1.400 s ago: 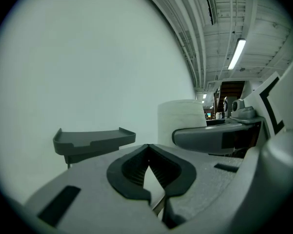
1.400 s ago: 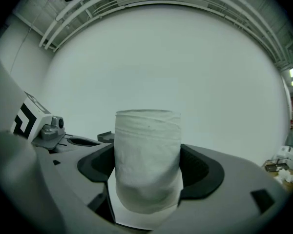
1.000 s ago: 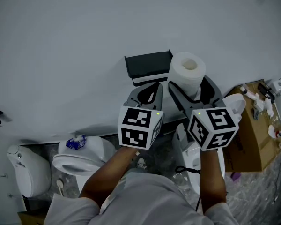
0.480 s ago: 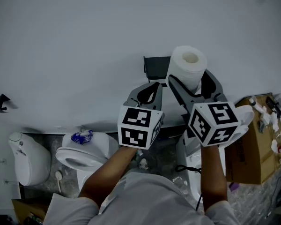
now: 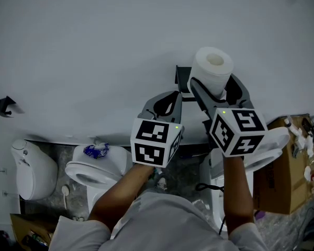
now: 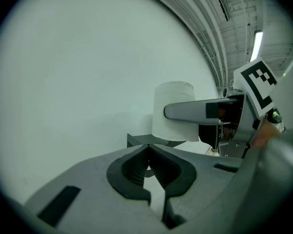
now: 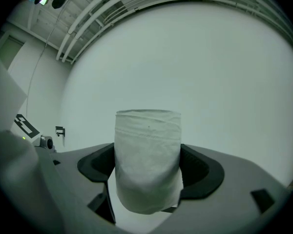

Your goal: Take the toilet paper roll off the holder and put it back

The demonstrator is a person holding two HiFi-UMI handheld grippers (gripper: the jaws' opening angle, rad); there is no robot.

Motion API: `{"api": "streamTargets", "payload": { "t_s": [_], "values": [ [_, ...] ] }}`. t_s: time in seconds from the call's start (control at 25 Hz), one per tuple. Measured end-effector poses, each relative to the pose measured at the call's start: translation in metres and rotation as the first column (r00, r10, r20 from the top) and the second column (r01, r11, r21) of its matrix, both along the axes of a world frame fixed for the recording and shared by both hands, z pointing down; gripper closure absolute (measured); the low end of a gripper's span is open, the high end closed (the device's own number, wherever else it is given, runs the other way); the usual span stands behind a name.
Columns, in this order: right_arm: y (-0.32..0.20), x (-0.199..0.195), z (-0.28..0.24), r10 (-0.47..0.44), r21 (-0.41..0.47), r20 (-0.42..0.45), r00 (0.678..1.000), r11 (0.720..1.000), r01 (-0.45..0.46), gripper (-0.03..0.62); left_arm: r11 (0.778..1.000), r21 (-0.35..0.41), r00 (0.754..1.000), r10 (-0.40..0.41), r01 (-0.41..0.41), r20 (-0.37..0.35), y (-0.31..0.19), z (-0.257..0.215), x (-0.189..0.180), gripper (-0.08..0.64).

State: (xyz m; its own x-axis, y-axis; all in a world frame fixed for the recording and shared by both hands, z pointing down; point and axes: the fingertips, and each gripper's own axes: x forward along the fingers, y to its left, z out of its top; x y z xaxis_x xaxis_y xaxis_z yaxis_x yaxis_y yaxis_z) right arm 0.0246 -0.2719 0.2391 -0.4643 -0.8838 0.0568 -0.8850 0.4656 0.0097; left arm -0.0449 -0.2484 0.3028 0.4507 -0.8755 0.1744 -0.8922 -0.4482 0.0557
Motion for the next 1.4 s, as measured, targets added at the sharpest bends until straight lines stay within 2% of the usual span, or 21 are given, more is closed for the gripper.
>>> {"api": "streamTargets", "payload": {
  "t_s": [0.52,0.88,1.4],
  "values": [
    [-0.031,-0.020,0.009,0.088,-0.013,-0.013,0.996,0.996,-0.088,0.190,1.000,-0.010,1.000,0.001,-0.001,-0.019,-0.021,0.005,-0.029,0.557],
    [-0.045,-0.021,0.014,0.147,-0.030,-0.023,0.989,0.989,-0.147,0.190,0.999,-0.022,0.998,0.041,-0.042,-0.036,-0.035,0.009,-0.028,0.557],
    [-0.052,-0.027,0.023,0.185,-0.044,-0.055,0.981,0.981,-0.187,0.190,0.998,-0.030,0.997,0.059,-0.061,-0.047,-0.040,0.013,-0.032,0.557]
  ]
}}
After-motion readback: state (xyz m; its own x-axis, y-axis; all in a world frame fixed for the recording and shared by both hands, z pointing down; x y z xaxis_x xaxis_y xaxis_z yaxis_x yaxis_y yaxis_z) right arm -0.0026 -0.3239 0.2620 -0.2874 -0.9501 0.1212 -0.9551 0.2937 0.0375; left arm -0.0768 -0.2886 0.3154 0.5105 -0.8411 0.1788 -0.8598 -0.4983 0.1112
